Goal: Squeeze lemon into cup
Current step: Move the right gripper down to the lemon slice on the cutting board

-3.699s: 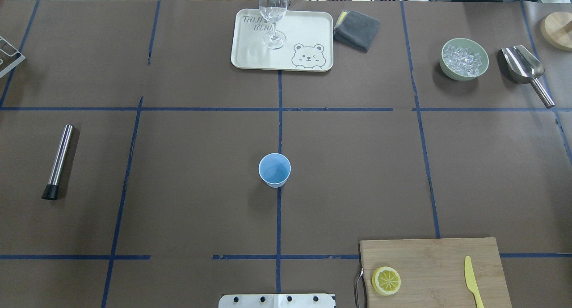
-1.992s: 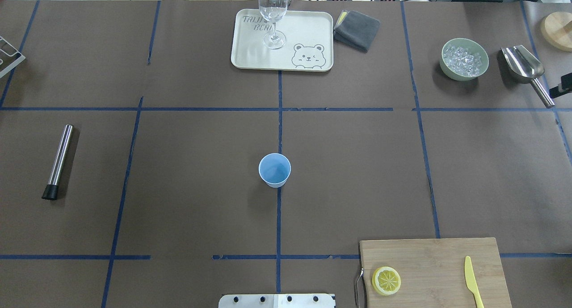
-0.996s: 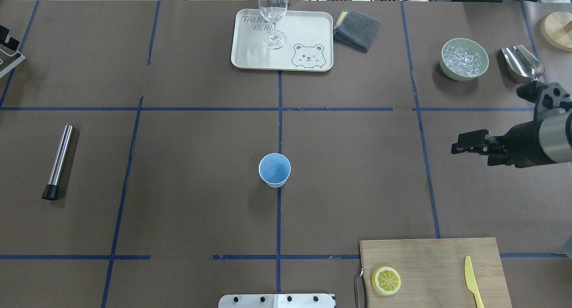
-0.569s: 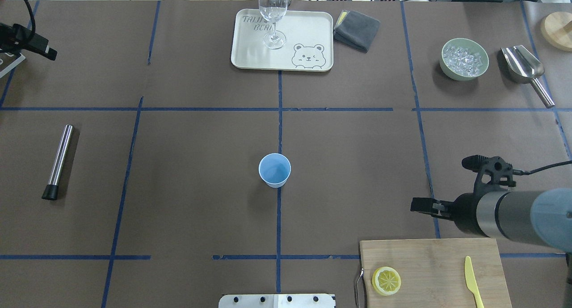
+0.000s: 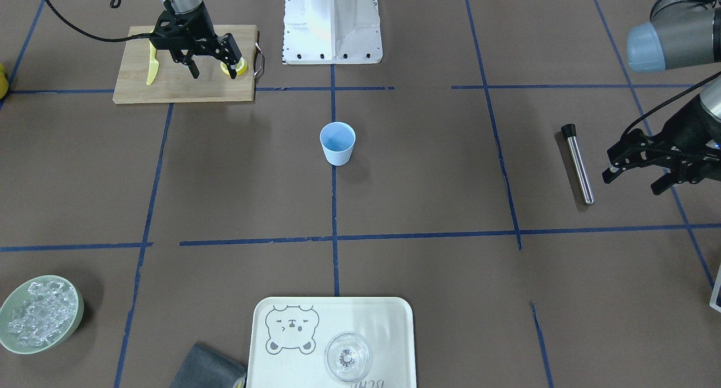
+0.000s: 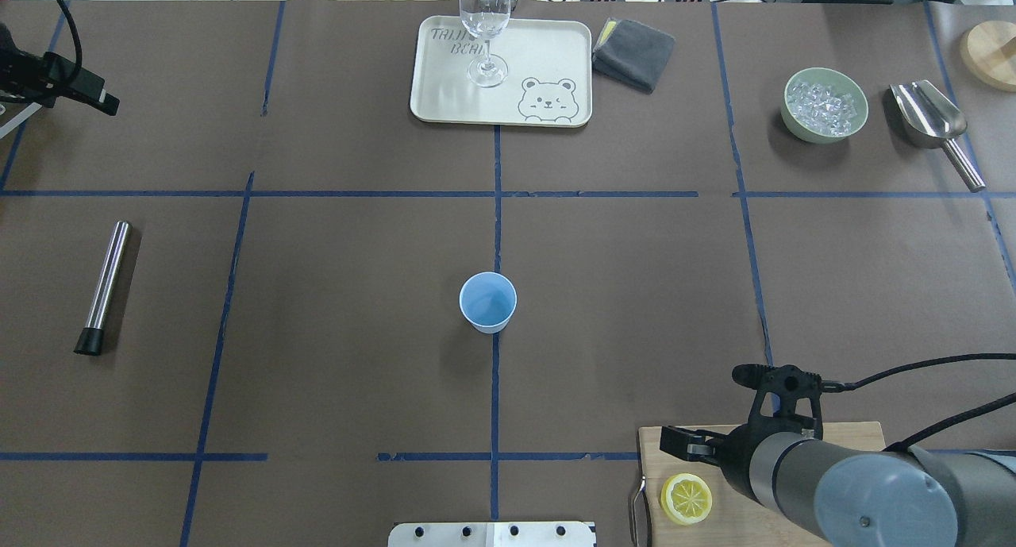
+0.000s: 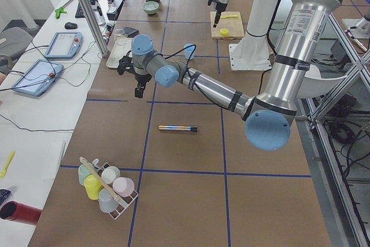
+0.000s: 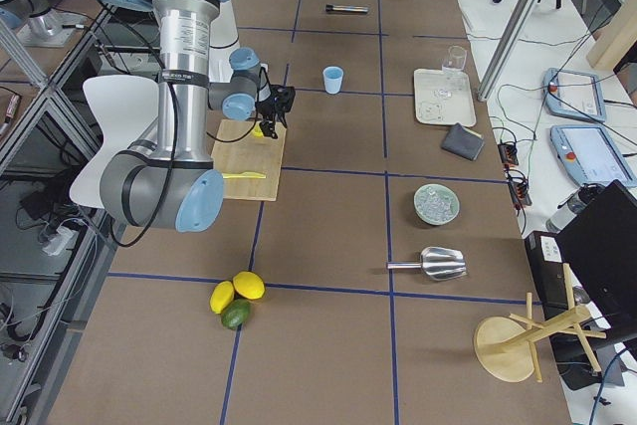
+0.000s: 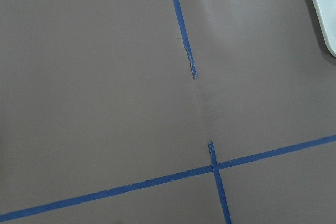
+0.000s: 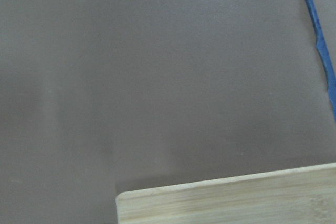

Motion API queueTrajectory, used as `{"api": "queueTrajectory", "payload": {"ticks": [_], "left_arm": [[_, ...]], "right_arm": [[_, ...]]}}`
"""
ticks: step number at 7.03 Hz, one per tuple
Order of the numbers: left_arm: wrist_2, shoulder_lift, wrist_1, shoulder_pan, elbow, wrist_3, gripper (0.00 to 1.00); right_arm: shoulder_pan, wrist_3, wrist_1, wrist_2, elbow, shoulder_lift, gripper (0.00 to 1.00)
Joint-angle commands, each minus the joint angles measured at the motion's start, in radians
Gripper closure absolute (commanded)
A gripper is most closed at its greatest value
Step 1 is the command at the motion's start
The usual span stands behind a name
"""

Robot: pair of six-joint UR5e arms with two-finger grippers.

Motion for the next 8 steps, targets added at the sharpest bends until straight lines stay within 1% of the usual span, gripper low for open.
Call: {"api": "queueTrajectory", "payload": {"ticks": [1,3,8], "left_arm": [[0.000,0.000,-0.027,0.001,0.011,0.000,0.00],[0.000,0.000,-0.027,0.006,0.013,-0.003,0.00],[-0.002,0.000,-0.029,0.006,0.022,-0.003,0.00]], "right_arm": [[-0.102,0.061,-0.045,-0.112,-0.013,0.037,0.00],[-0.141,0.075,-0.047,-0.137,-0.017,0.035,0.00],[-0.157,0.075,-0.047,-0.136,-0.028,0.023,0.00]]}}
